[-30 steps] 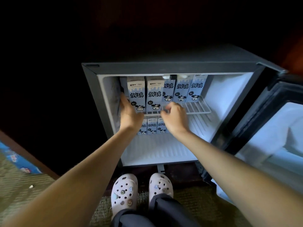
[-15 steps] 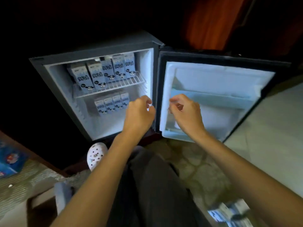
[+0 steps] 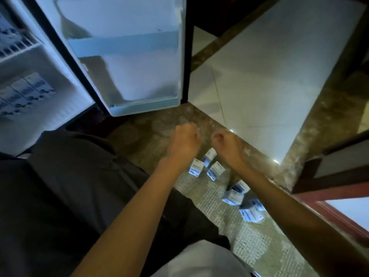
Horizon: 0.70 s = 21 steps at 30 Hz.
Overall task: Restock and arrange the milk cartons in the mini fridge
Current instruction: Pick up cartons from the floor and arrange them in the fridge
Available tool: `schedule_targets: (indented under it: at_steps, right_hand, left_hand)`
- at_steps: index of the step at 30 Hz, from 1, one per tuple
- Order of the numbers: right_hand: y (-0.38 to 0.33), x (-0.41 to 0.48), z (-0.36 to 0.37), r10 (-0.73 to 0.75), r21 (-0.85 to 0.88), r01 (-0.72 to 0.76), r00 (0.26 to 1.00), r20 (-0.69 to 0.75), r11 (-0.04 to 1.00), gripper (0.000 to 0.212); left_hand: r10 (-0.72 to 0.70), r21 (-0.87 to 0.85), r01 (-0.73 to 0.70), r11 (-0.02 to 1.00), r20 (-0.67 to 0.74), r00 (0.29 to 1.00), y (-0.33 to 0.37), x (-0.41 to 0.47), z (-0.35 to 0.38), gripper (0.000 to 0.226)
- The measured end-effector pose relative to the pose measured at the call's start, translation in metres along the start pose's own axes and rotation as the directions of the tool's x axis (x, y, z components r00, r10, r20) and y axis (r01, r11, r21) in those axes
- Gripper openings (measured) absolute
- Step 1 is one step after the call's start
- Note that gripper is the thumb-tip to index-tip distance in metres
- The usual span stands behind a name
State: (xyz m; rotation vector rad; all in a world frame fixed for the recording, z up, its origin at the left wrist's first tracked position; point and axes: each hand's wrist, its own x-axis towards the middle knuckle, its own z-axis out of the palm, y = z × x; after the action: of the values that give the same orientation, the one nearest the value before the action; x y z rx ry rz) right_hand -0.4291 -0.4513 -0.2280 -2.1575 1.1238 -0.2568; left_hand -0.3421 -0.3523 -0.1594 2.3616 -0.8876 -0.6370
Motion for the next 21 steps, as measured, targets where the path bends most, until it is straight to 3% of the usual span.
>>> schedule_targets:
  at_steps: [5, 10, 13, 21]
  right_hand:
    - [0.111, -0.017, 0.041, 0.293, -0.168, -0.265, 0.94, 0.172, 0.949, 0.025]
    - [0.175, -0.045, 0.074, 0.445, -0.378, -0.326, 0.847, 0.29, 0.866, 0.038]
    - [0.19, -0.051, 0.084, 0.448, -0.445, -0.299, 0.849, 0.279, 0.844, 0.041]
    - [0.202, -0.044, 0.084, 0.406, -0.45, -0.245, 0.862, 0.305, 0.859, 0.033]
  left_hand:
    - [-0.069, 0.106, 0.044, 0.993, 0.237, 0.969, -0.011, 0.004, 0.068, 0.024]
    - [-0.067, 0.162, -0.008, 0.987, 0.451, 0.89, -0.013, -0.012, 0.117, 0.021]
    - [-0.09, 0.146, 0.012, 0.989, 0.538, 0.838, -0.01, -0.021, 0.138, 0.018]
    - [-0.168, 0.186, 0.08, 0.979, 0.528, 0.833, -0.021, -0.011, 0.138, 0.026]
